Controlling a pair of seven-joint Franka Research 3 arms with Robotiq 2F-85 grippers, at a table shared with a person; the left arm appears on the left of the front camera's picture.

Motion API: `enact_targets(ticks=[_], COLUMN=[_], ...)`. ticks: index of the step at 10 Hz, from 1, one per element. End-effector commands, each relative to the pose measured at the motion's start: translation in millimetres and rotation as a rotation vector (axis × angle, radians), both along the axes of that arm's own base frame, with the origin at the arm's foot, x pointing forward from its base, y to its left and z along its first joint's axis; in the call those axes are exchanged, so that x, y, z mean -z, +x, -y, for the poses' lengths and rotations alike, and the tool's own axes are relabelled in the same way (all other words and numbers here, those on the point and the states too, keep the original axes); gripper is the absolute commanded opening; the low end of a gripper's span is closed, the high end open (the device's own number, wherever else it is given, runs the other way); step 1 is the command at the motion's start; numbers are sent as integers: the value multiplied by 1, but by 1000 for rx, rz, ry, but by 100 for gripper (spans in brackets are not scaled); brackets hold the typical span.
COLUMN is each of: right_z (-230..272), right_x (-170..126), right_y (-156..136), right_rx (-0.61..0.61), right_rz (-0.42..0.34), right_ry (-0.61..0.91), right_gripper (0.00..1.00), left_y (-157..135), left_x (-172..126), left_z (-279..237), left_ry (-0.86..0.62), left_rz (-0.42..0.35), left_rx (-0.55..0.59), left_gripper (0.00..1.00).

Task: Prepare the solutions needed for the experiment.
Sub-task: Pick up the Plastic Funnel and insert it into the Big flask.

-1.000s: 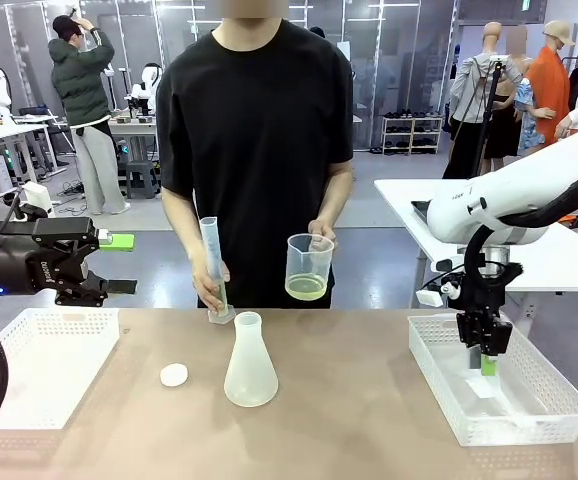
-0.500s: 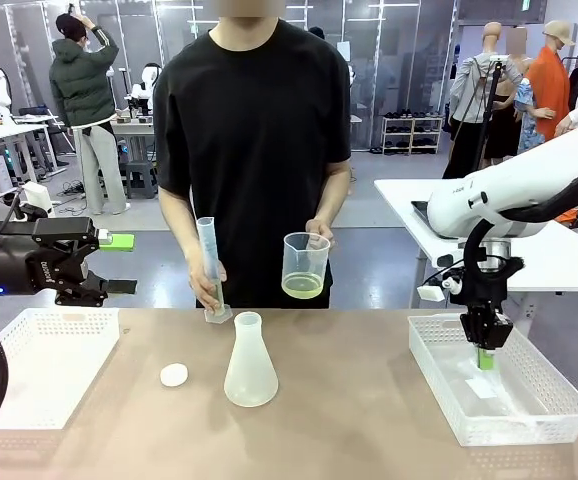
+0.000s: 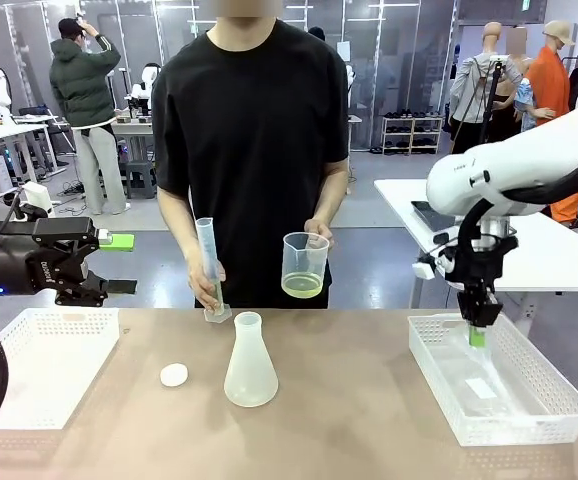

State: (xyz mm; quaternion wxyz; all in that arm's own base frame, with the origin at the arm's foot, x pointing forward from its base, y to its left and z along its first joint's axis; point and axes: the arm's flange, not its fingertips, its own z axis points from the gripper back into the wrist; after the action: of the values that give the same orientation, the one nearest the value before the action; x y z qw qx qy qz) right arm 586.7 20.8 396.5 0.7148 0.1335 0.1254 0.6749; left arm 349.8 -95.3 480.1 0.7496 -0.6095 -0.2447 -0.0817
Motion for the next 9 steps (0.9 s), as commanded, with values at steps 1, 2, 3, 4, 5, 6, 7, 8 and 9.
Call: enact_targets(ticks=[1,2,3,4,5,6,7,8,9], right_z=[-19,-27,-35,-40,-44,-47,-50,-51,-50], right_x=[-33,-48,-64,-80,-99,-119,-136,-150,-154], right_y=[-11,-17,-27,-37,-49,-63,-79,-95,-104], right_rx=[34,26,41,56,74,86,95,98,105], right_rz=[102,138,193,236,286,346,419,483,510], right_ry=[-89,-107,-122,-136,-163,-183,-191,-187,-179], right_gripper=[0,0,0,0,0,0,0,0,0], left_y=[-1,-1,-1,-1,-1,-1,-1,-1,-1], left_x=[-2,-2,-2,-2,-2,-2,-2,-2,-2], left_z=[4,4,4,4,4,4,4,4,4], left_ry=[-29,-29,-29,-29,-29,-29,-29,-29,-29], left_rz=[-11,-11,-11,-11,-11,-11,-11,-11,-11], left_rx=[-7,-7,-7,-7,-7,-7,-7,-7,-7], left_gripper=[100,100,100,100,100,100,100,100,100])
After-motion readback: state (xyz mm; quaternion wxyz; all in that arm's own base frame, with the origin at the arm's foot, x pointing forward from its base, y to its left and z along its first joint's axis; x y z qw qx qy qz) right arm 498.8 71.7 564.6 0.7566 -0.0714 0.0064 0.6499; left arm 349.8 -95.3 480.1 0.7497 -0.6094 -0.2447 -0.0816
